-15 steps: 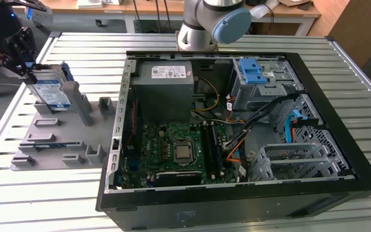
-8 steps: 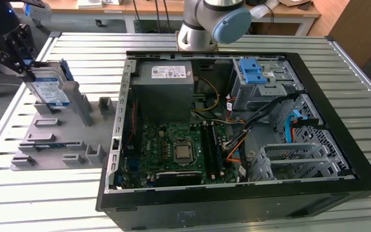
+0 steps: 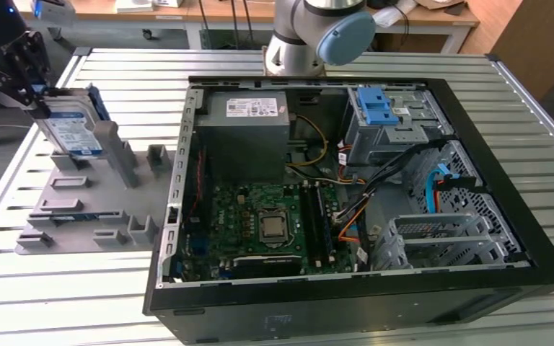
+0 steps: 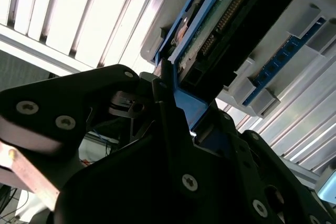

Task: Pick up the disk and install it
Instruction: 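Pick up the disk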

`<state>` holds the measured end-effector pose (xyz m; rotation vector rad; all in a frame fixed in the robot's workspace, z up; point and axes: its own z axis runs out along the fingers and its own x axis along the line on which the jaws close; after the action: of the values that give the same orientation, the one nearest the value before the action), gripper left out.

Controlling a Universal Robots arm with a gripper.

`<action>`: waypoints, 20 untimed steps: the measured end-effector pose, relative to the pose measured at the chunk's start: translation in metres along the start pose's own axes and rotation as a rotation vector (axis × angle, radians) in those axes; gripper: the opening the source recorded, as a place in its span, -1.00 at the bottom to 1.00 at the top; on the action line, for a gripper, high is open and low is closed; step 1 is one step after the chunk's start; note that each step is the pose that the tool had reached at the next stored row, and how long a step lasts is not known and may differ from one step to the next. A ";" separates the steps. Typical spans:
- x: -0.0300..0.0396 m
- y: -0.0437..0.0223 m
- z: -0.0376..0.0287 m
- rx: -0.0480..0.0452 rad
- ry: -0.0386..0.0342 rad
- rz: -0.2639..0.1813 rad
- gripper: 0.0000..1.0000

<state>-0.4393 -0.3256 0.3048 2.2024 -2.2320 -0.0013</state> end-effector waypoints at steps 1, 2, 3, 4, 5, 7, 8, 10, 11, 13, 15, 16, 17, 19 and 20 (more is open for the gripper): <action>0.0000 0.0000 -0.0011 0.0001 0.0000 0.000 -0.27; 0.0000 0.0000 -0.0021 0.0000 0.0000 0.000 -0.27; 0.0000 0.0000 -0.0031 0.0001 0.0000 0.000 -0.27; 0.0000 0.0000 -0.0042 0.0000 0.0000 0.000 -0.27; 0.0000 0.0000 -0.0048 0.0001 -0.0001 0.000 -0.27; 0.0000 0.0000 -0.0048 0.0004 -0.0002 0.000 -0.27; 0.0000 0.0000 -0.0049 0.0003 -0.0001 0.000 -0.27; 0.0000 0.0000 -0.0064 0.0000 0.0005 0.000 -0.27; 0.0000 0.0000 -0.0065 0.0000 0.0005 0.000 -0.27; 0.0000 0.0000 -0.0067 -0.0001 0.0006 0.000 -0.27; 0.0000 0.0000 -0.0068 0.0001 0.0005 0.000 -0.27; 0.0000 0.0000 -0.0068 0.0001 0.0005 0.000 -0.27; 0.0000 0.0000 -0.0070 0.0000 0.0005 0.000 -0.27; 0.0000 0.0000 -0.0074 -0.0001 0.0005 0.000 -0.27; 0.0000 0.0000 -0.0074 0.0001 0.0005 0.000 -0.27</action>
<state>-0.4394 -0.3256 0.3122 2.2022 -2.2318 -0.0006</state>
